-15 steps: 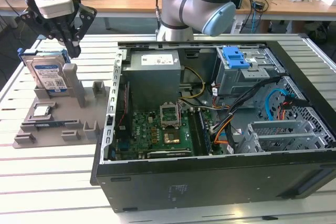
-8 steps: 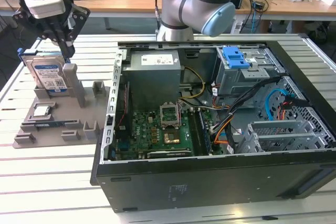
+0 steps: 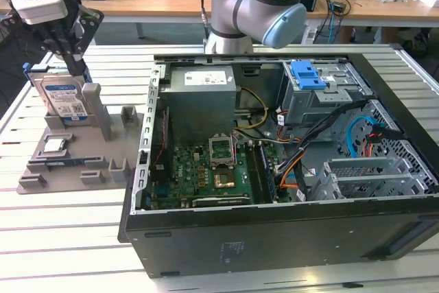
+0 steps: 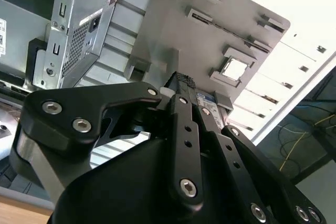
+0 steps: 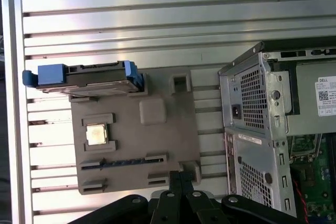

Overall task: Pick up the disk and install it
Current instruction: 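Reach for the disk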

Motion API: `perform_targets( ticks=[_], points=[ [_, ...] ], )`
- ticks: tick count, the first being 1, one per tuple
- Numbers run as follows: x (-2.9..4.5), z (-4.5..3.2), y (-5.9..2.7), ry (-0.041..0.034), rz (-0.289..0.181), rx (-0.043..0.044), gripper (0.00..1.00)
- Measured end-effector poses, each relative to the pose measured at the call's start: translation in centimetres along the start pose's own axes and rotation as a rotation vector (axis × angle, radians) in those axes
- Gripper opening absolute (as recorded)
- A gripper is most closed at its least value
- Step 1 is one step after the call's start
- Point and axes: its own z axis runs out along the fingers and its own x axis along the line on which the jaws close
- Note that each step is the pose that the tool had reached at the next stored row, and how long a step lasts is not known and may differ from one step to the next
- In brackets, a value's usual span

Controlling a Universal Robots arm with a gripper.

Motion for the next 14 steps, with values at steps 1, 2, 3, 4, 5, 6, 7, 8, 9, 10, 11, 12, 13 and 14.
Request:
perform_targets(
  ticks=[1,2,3,4,5,6,7,8,9,10,11,12,13,14],
  points=[
    [0.13,0.0,-0.01,-0.0001,0.0,0.0,0.1],
    [0.25,-0.01,-0.02,0.0,0.0,0.0,0.1],
    [0.41,-0.01,-0.03,0.0,0.0,0.0,0.1],
    [0.52,-0.02,-0.04,0.0,0.0,0.0,0.1],
    [0.72,-0.02,-0.05,0.0001,0.0,0.0001,0.1],
    [0.93,-0.03,-0.07,0.0001,0.0,0.0001,0.1],
    [1.05,-0.03,-0.08,0.0,0.0,0.0,0.1],
    [1.2,-0.03,-0.09,0.0,0.0,0.0,0.1],
    [1.45,-0.04,-0.11,0.0,0.0,0.0,0.1],
    [1.57,-0.04,-0.11,0.0,0.0,0.0001,0.1],
    [1.68,-0.05,-0.12,0.0,0.0,0.0,0.1],
    [1.87,-0.05,-0.14,0.0,0.0,0.0,0.1],
    [2.0,-0.05,-0.15,0.0,0.0,0.0001,0.1],
    [2.15,-0.05,-0.16,0.0,0.0,0.0,0.1]
  ],
)
